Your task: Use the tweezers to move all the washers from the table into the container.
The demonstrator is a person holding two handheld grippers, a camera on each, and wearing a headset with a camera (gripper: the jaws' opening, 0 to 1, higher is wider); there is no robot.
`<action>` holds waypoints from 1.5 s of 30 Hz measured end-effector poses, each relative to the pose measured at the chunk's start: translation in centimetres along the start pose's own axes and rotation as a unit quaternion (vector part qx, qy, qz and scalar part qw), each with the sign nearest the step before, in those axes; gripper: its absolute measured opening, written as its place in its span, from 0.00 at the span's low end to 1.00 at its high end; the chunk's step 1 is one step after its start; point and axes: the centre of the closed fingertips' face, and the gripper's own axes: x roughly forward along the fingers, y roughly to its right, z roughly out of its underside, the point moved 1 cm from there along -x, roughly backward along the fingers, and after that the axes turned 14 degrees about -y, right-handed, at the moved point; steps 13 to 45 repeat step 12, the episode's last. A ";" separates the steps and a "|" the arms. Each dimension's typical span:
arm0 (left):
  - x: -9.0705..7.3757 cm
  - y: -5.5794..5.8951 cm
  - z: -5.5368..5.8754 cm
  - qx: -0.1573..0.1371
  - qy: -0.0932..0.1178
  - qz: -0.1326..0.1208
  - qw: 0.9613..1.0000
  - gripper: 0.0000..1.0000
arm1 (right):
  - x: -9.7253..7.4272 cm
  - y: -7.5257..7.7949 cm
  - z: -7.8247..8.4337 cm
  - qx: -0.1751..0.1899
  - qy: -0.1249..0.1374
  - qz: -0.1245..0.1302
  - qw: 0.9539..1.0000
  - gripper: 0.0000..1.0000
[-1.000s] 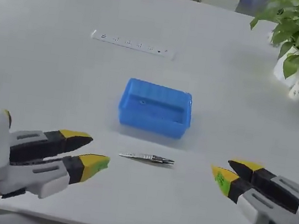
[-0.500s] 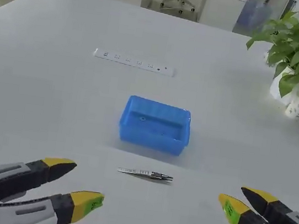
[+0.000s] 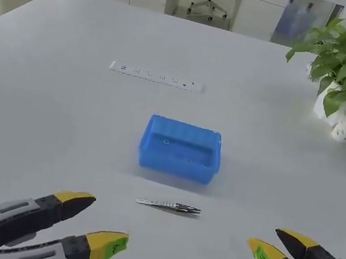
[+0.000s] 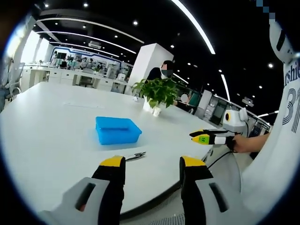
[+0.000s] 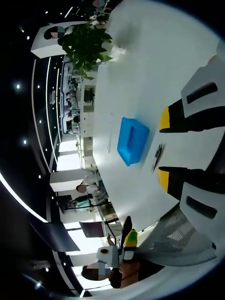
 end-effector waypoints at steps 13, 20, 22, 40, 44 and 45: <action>-0.2 0.2 -0.2 -0.011 0.009 0.003 1.000 0.50 | -0.3 0.6 -0.1 0.022 0.011 0.005 1.000 0.29; -0.2 0.2 -0.2 -0.011 0.009 0.003 1.000 0.50 | -0.3 0.6 -0.1 0.022 0.011 0.005 1.000 0.29; -0.2 0.2 -0.2 -0.011 0.009 0.003 1.000 0.50 | -0.3 0.6 -0.1 0.022 0.011 0.005 1.000 0.29; -0.2 0.2 -0.2 -0.011 0.009 0.003 1.000 0.50 | -0.3 0.6 -0.1 0.022 0.011 0.005 1.000 0.29; -0.2 0.2 -0.2 -0.011 0.009 0.003 1.000 0.50 | -0.3 0.6 -0.1 0.022 0.011 0.005 1.000 0.29; -0.2 0.2 -0.2 -0.011 0.009 0.003 1.000 0.50 | -0.3 0.6 -0.1 0.022 0.011 0.005 1.000 0.29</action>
